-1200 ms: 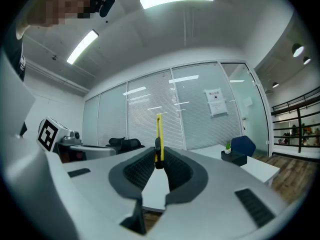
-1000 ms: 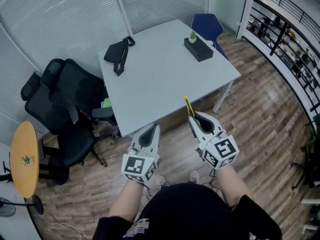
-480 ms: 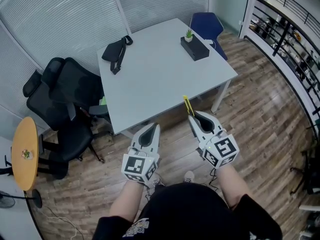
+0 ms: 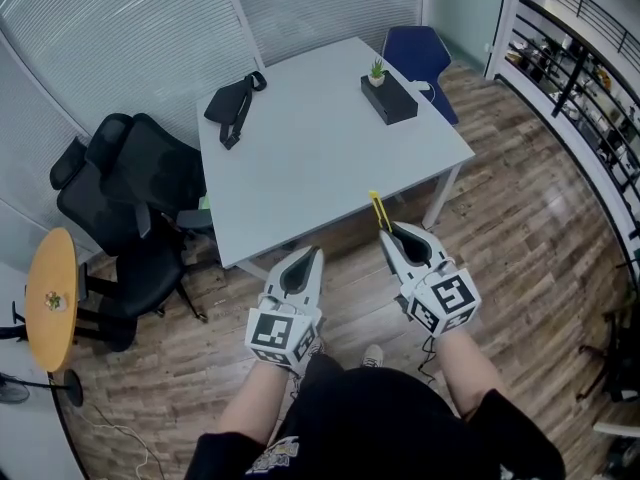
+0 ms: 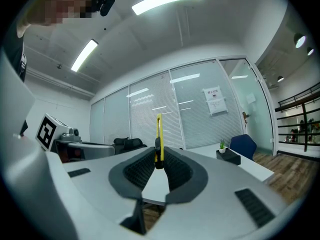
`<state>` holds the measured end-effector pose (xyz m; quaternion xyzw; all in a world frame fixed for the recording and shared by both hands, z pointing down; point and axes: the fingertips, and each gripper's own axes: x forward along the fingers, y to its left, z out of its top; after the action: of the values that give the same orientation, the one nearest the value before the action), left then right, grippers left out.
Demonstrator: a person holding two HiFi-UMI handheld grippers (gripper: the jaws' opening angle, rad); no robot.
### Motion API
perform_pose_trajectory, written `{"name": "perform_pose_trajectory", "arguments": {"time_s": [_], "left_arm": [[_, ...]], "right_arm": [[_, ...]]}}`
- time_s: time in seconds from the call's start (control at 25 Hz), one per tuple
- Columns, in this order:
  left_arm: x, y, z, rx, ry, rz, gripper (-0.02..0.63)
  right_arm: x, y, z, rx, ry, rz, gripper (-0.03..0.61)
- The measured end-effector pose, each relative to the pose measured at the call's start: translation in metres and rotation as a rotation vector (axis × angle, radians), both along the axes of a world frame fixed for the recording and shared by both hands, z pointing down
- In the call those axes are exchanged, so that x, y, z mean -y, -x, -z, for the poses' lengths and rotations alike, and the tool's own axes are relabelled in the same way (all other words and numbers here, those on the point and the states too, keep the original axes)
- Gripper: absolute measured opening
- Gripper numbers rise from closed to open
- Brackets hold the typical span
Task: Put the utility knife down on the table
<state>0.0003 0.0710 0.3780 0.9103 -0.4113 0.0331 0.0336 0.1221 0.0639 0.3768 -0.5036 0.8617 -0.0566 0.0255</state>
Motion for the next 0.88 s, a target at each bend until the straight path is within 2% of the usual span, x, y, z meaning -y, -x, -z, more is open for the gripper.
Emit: {"name": "perform_pose_trajectory", "arguments": {"time_s": [0.36, 0.88], "left_arm": [[0.038, 0.001, -0.01, -0.005, 0.015, -0.013, 0.006], [0.127, 0.022, -0.018, -0.033, 0.039, -0.082, 0.006]], "right_arm": [[0.039, 0.004, -0.011, -0.006, 0.025, -0.008, 0.058], [0.123, 0.026, -0.017, -0.024, 0.052, -0.069, 0.058]]}}
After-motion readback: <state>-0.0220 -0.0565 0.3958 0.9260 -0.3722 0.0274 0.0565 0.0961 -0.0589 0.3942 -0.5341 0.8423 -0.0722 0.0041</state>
